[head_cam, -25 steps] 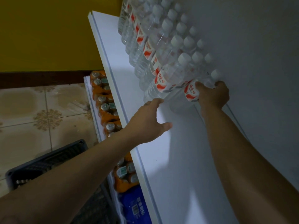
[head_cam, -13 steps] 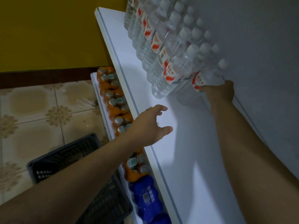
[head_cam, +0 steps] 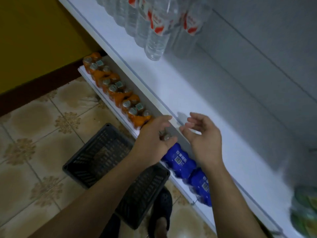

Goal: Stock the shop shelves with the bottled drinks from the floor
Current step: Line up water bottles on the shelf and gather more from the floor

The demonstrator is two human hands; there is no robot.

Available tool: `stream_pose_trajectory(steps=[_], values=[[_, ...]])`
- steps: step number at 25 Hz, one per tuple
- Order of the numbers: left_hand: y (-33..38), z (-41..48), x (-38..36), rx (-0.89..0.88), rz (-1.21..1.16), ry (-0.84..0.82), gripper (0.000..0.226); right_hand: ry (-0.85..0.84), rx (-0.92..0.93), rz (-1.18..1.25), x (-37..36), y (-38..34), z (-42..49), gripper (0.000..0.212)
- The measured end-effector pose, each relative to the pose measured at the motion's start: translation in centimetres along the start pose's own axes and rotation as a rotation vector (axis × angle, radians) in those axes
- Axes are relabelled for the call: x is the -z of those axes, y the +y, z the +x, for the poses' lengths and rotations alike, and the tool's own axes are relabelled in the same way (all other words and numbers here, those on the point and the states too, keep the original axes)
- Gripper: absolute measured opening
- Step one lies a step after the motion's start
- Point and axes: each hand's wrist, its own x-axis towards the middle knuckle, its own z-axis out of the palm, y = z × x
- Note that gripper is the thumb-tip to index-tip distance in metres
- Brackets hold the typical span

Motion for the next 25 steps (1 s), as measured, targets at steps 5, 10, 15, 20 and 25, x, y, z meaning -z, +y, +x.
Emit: stream_pose_trajectory(steps=[5,10,15,20,25], values=[[-4.9,-4.8,-5.1,0.041,0.037,-0.063,0.05,-0.021,-0.139,-0.033,2.0,7.3,-8.3,0.047],[-9.1,-9.3,-13.3,0.087,0.161,-0.239,0.048,0.082,-0.326,-0.044,5.5,16.1,-16.0,0.051],[-13.1,-15.1,-21.8,0.123,0.308,-0.397,0.041,0.085,-0.484,-0.047,9.1,24.6,-24.6,0.052],[-16.8,-21.8,-30.8,0.15,0.487,-0.619,0.042,0.187,-0.638,-0.012,13.5,32.6,-34.9,0.046],[-20.8,-27.1,-38.4,0.168,0.643,-0.79,0.046,0.274,-0.879,-0.079,17.7,41.9,-43.7,0.046]])
